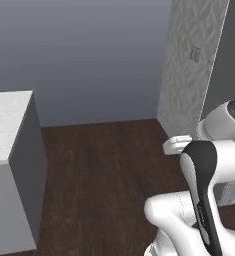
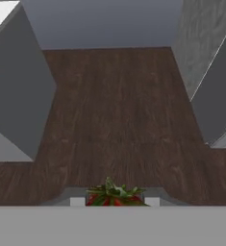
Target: Take the strawberry from the fridge and place it on top of the pancake, located on the dining counter.
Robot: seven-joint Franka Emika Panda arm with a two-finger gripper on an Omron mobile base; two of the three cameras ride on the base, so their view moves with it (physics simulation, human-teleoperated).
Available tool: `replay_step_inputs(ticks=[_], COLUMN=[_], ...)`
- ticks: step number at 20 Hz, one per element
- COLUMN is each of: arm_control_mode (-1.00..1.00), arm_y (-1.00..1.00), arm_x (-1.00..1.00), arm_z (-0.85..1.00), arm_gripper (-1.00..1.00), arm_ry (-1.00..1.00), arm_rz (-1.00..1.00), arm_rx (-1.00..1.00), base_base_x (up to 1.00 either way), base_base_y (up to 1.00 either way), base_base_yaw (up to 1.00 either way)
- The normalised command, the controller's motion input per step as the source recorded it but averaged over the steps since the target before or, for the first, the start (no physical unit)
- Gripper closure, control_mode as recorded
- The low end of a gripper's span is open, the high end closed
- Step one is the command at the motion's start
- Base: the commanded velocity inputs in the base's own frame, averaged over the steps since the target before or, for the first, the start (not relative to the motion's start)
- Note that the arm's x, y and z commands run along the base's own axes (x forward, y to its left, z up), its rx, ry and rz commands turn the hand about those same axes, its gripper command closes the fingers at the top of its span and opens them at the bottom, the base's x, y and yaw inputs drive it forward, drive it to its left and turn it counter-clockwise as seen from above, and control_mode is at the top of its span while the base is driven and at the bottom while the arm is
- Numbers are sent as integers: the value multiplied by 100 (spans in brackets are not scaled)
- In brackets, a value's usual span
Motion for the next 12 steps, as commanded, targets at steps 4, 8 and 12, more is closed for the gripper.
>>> replay_step_inputs(ticks=[4,8,12], arm_control_mode=[100,100,100], arm_y=[0,0,0], arm_x=[0,0,0], arm_z=[0,0,0], arm_gripper=[100,100,100], arm_ry=[0,0,0], arm_rz=[0,0,0], arm_rx=[0,0,0], base_base_x=[100,100,100], base_base_y=[55,41,21], base_base_yaw=[0,0,0])
